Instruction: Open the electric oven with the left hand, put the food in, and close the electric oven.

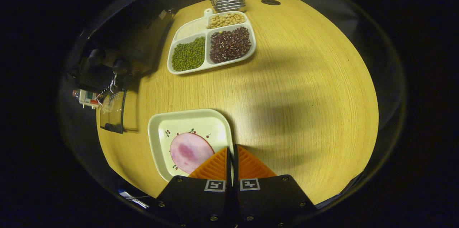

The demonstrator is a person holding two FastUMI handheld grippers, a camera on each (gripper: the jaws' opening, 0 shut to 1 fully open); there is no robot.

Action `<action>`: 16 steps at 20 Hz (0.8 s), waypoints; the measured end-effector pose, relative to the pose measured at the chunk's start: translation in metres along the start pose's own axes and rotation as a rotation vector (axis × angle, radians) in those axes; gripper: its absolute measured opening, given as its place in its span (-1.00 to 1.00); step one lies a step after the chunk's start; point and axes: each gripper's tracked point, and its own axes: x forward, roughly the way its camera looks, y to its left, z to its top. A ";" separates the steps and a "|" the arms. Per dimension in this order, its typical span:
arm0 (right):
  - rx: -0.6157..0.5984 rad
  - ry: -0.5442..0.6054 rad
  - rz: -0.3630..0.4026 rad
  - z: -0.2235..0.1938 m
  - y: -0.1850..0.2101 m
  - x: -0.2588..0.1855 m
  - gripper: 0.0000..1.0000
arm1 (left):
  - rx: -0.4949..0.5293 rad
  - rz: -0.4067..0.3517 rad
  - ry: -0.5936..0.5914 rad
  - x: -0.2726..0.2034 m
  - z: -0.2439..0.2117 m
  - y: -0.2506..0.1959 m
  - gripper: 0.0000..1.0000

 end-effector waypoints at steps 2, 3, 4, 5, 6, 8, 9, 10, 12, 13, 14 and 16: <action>0.084 -0.045 0.088 -0.002 -0.001 -0.001 -0.99 | 0.006 -0.003 0.001 0.002 0.003 -0.004 0.96; 0.113 -0.064 0.125 -0.004 -0.002 0.000 -0.99 | 0.009 -0.007 0.001 0.002 0.004 -0.006 0.96; 0.138 -0.077 0.155 -0.007 -0.003 0.001 -0.99 | 0.012 -0.011 0.001 0.002 0.005 -0.010 0.96; 0.172 -0.087 0.187 -0.009 -0.003 0.000 -1.00 | 0.015 -0.015 0.000 0.003 0.006 -0.013 0.96; 0.201 -0.091 0.219 -0.010 -0.003 -0.001 -0.99 | 0.016 -0.021 0.001 0.004 0.007 -0.017 0.96; 0.254 -0.107 0.269 -0.012 -0.002 0.000 -0.99 | 0.015 -0.029 0.002 0.005 0.010 -0.023 0.96; 0.284 -0.113 0.298 -0.013 -0.001 0.000 -0.99 | 0.014 -0.033 0.001 0.006 0.009 -0.027 0.96; 0.311 -0.119 0.331 -0.014 0.001 0.000 -0.99 | 0.014 -0.036 0.002 0.005 0.011 -0.028 0.96; 0.361 -0.144 0.381 -0.016 0.001 -0.002 -1.00 | 0.021 -0.038 0.001 0.003 0.013 -0.030 0.96; 0.379 -0.158 0.398 -0.018 0.001 0.000 -0.99 | 0.024 -0.037 0.002 0.003 0.013 -0.030 0.96; 0.399 -0.171 0.419 -0.019 0.000 -0.002 -1.00 | 0.026 -0.036 0.002 0.002 0.014 -0.030 0.96; 0.448 -0.186 0.456 -0.021 0.002 -0.005 -0.99 | 0.025 -0.035 -0.003 0.000 0.017 -0.028 0.96</action>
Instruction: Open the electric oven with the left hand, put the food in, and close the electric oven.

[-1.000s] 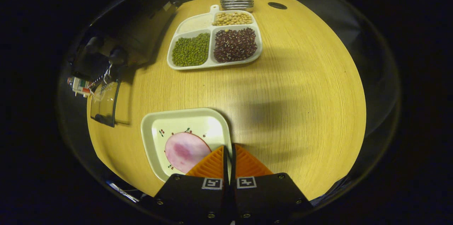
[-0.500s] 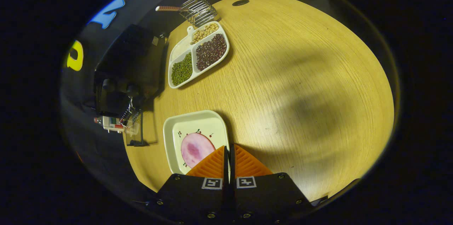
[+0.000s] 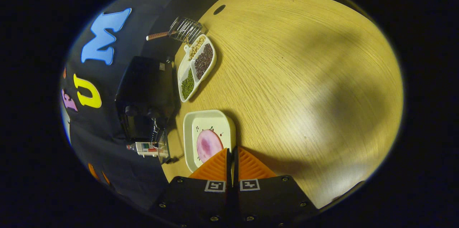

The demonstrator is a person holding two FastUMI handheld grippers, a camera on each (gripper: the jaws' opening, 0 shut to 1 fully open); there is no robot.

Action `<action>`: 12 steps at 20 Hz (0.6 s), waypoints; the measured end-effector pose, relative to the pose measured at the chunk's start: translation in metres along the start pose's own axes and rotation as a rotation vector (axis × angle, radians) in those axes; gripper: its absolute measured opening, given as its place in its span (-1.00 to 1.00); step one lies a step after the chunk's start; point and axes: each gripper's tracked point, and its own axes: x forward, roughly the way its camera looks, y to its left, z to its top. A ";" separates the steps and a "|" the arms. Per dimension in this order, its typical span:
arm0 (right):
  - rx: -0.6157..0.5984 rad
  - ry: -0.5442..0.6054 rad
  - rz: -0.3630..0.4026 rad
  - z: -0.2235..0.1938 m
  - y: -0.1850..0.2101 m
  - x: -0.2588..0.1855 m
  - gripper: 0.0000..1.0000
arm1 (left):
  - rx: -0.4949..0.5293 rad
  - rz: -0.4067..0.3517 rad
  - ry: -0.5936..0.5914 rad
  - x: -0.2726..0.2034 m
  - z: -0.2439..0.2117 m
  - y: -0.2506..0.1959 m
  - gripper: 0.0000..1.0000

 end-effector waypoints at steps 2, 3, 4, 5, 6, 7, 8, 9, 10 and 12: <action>0.032 -0.013 0.018 -0.003 0.000 -0.001 -0.99 | -0.002 0.002 -0.007 0.000 0.004 0.001 0.96; 0.042 -0.017 0.026 -0.006 0.001 -0.003 -0.99 | -0.005 0.001 -0.010 0.000 0.005 0.002 0.94; 0.047 -0.022 0.037 -0.008 0.002 -0.005 -0.99 | -0.008 -0.001 -0.012 0.000 0.007 0.002 0.96; 0.054 -0.027 0.050 -0.011 0.006 -0.007 -0.99 | -0.009 -0.003 -0.013 0.000 0.006 0.002 0.96; 0.063 -0.032 0.062 -0.014 0.009 -0.010 -0.99 | -0.009 -0.007 -0.015 -0.001 0.007 0.001 0.96; 0.072 -0.040 0.073 -0.018 0.013 -0.014 -0.99 | -0.010 -0.011 -0.018 -0.001 0.008 0.001 0.96; 0.080 -0.052 0.076 -0.022 0.016 -0.018 -0.99 | -0.010 -0.017 -0.020 -0.002 0.009 0.000 0.96; 0.089 -0.073 0.076 -0.026 0.020 -0.022 -0.99 | -0.008 -0.023 -0.024 -0.001 0.010 0.000 0.96; 0.100 -0.094 0.074 -0.029 0.025 -0.025 -0.99 | -0.001 -0.022 -0.028 -0.001 0.009 0.001 0.94; 0.139 -0.134 0.060 -0.037 0.032 -0.033 -0.99 | -0.001 -0.042 -0.022 0.002 0.006 0.001 0.94</action>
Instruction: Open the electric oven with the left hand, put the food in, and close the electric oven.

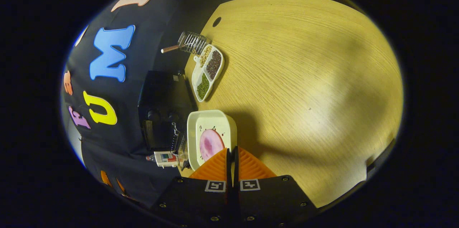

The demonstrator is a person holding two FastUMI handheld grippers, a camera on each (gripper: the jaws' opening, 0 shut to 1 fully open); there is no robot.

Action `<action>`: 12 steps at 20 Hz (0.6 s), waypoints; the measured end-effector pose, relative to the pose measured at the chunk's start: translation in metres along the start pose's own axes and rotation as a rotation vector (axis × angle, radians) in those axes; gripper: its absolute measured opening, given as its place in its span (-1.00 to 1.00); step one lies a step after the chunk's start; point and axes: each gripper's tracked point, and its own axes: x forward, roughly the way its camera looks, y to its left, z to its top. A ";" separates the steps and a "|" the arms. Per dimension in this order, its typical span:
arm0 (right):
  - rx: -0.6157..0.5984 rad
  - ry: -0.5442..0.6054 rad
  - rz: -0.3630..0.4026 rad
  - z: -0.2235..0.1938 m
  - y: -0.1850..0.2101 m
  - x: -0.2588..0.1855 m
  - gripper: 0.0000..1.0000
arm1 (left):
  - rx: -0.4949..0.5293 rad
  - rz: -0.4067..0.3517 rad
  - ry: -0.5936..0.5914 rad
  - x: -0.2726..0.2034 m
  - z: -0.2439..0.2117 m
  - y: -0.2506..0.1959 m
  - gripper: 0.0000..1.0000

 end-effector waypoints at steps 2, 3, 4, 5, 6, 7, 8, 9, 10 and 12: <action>0.037 -0.049 -0.007 -0.008 0.009 -0.010 -0.99 | -0.009 -0.025 0.001 0.002 -0.001 0.000 0.91; 0.043 -0.065 -0.007 -0.013 0.014 -0.013 -0.99 | -0.008 -0.037 0.000 0.003 0.001 0.002 0.96; 0.051 -0.087 -0.011 -0.018 0.018 -0.016 -0.99 | -0.005 -0.050 -0.003 0.003 0.002 0.003 0.86; 0.061 -0.107 -0.015 -0.024 0.023 -0.019 -0.99 | 0.001 -0.061 -0.008 0.002 0.004 0.005 0.86; 0.070 -0.120 -0.022 -0.029 0.027 -0.022 -0.99 | 0.011 -0.064 -0.005 0.003 0.004 0.010 0.86; 0.083 -0.136 -0.028 -0.037 0.032 -0.024 -0.99 | 0.022 -0.059 0.003 0.005 0.001 0.016 0.96; 0.094 -0.144 -0.030 -0.045 0.037 -0.026 -0.99 | 0.025 -0.064 0.007 0.006 0.000 0.020 0.94; 0.107 -0.156 -0.030 -0.052 0.043 -0.027 -0.99 | 0.017 -0.073 0.007 0.005 0.000 0.023 0.95; 0.113 -0.169 -0.024 -0.059 0.053 -0.024 -0.99 | 0.006 -0.083 0.006 0.005 0.000 0.027 0.95; 0.117 -0.178 0.015 -0.072 0.073 -0.015 -0.99 | -0.004 -0.086 0.018 0.006 -0.007 0.037 0.96</action>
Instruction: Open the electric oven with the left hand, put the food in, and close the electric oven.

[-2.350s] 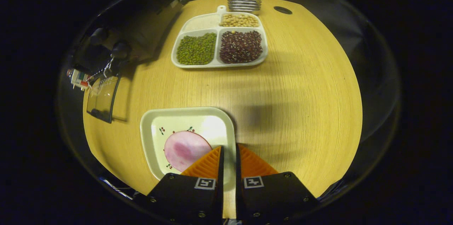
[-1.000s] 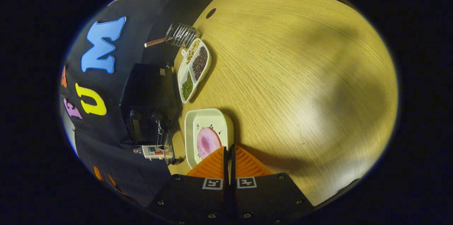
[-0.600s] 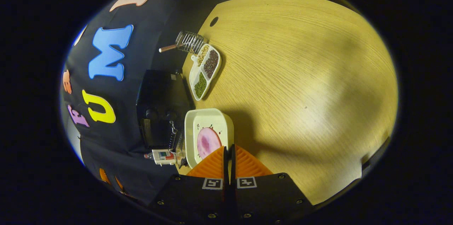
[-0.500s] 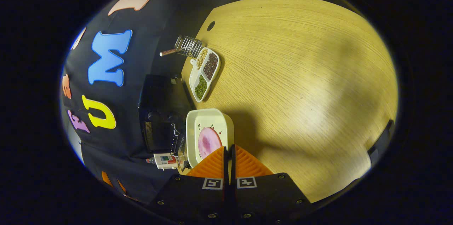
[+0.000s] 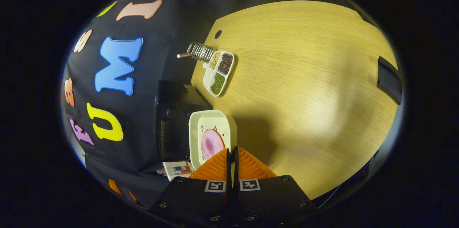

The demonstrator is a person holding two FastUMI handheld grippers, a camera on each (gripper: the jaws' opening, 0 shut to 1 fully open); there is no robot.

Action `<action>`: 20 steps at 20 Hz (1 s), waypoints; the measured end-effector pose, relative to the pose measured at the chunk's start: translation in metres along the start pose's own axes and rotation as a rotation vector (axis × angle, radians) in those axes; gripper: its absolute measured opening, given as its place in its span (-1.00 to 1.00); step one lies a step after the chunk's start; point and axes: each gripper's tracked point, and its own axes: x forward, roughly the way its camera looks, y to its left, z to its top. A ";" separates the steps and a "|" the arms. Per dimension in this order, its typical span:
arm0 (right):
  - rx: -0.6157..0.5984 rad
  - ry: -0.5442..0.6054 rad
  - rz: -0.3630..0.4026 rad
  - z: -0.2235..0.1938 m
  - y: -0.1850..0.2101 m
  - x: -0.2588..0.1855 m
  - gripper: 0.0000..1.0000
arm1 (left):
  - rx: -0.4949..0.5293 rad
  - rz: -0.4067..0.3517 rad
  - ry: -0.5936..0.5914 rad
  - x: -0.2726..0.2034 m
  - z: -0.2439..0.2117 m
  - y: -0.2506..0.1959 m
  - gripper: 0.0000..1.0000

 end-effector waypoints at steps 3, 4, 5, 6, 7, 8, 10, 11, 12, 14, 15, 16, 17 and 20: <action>0.035 0.012 0.021 -0.024 0.016 0.019 -0.99 | -0.017 -0.007 -0.009 -0.007 0.003 0.014 0.90; 0.039 0.008 0.028 -0.030 0.022 0.027 -0.99 | -0.016 -0.006 -0.019 -0.009 0.008 0.019 0.87; 0.038 0.007 0.034 -0.036 0.031 0.036 -0.99 | -0.012 -0.004 -0.027 -0.011 0.010 0.024 0.96; 0.037 0.005 0.040 -0.043 0.041 0.041 -0.99 | -0.005 -0.002 -0.036 -0.013 0.015 0.029 0.96; 0.038 0.005 0.044 -0.049 0.049 0.045 -0.99 | 0.001 0.001 -0.041 -0.015 0.018 0.033 0.96; 0.041 -0.001 0.048 -0.054 0.057 0.053 -0.99 | 0.007 0.005 -0.047 -0.017 0.021 0.038 0.96; 0.048 -0.018 0.056 -0.061 0.076 0.067 -0.99 | 0.023 0.018 -0.062 -0.021 0.026 0.046 0.87; 0.047 -0.022 0.055 -0.065 0.085 0.078 -0.99 | 0.030 0.020 -0.069 -0.021 0.027 0.048 0.87; 0.049 -0.026 0.050 -0.071 0.094 0.089 -0.99 | 0.036 0.026 -0.072 -0.023 0.029 0.052 0.85; 0.044 -0.035 0.033 -0.079 0.106 0.107 -0.99 | 0.046 0.039 -0.085 -0.026 0.034 0.058 0.94; 0.046 -0.041 0.028 -0.082 0.113 0.115 -0.99 | 0.044 0.045 -0.088 -0.029 0.034 0.061 0.77; 0.054 -0.046 0.024 -0.085 0.121 0.123 -0.99 | 0.037 0.048 -0.092 -0.030 0.036 0.063 0.96; 0.066 -0.057 0.022 -0.082 0.128 0.131 -0.99 | 0.032 0.051 -0.093 -0.032 0.036 0.065 0.86; 0.115 -0.114 0.006 -0.082 0.142 0.152 -0.99 | 0.028 0.058 -0.098 -0.029 0.040 0.073 0.85</action>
